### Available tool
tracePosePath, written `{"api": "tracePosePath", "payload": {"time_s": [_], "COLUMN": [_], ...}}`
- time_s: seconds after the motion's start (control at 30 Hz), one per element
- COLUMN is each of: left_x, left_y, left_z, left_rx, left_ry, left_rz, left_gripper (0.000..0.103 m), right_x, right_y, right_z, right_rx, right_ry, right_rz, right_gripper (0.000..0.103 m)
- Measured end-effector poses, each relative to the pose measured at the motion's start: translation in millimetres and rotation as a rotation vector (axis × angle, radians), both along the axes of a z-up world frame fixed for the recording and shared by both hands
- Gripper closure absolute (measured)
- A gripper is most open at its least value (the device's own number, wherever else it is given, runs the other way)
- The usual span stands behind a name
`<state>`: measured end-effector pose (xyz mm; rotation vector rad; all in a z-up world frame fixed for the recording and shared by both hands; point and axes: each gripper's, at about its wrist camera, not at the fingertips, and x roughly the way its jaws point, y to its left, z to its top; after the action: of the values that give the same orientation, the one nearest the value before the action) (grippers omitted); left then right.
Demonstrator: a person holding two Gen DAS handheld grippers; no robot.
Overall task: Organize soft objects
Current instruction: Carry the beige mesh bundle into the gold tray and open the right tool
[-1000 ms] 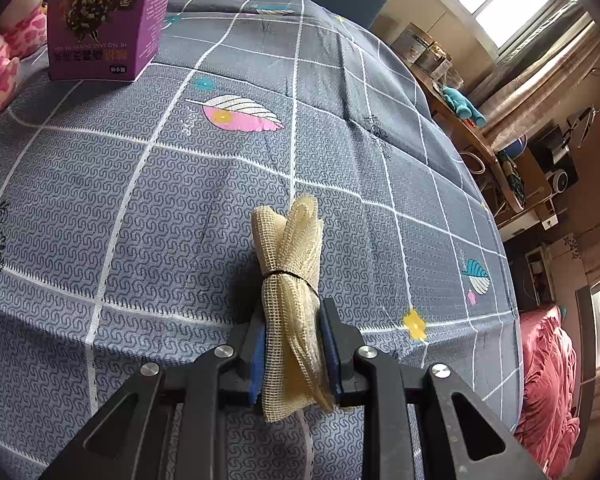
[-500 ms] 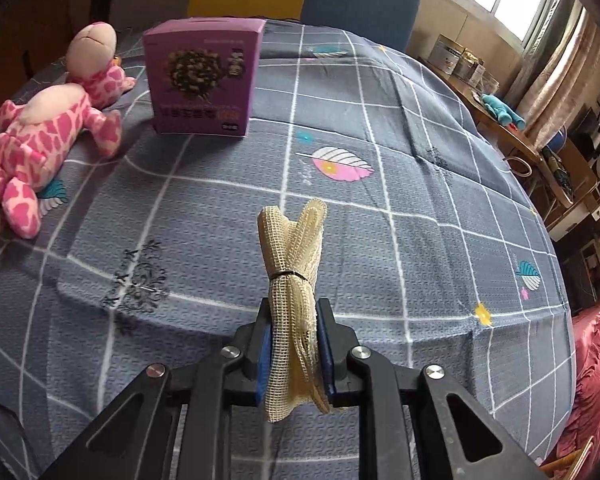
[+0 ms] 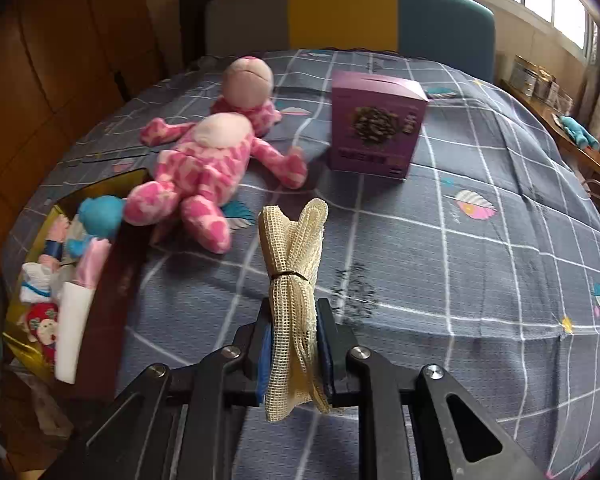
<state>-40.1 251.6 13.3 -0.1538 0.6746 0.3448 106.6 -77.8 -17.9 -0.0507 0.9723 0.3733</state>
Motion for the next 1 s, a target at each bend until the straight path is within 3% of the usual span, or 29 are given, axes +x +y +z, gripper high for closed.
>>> {"api": "tracePosePath", "payload": {"time_s": [0.47, 0.83, 1.0], "left_x": [-0.8, -11.3, -23.9], "left_y": [8.5, 36.3, 53.2], "left_z": [-2.0, 1.1, 3.2], "left_rx": [-0.009, -0.008, -0.001], "left_ry": [0.007, -0.001, -0.003], "left_rz": [0.015, 0.095, 0.14], "left_gripper": [0.026, 0.026, 0.026], "right_x": [-44.4, -73.6, -64.3], "right_y": [98.9, 170.4, 196.6], "right_z": [28.6, 33.7, 29.6], "right_rx": [0.202, 0.267, 0.268], "right_ry": [0.042, 0.091, 0.097], "right_rz": [0.256, 0.411, 0.404], "right_gripper": [0.085, 0.085, 0.085]}}
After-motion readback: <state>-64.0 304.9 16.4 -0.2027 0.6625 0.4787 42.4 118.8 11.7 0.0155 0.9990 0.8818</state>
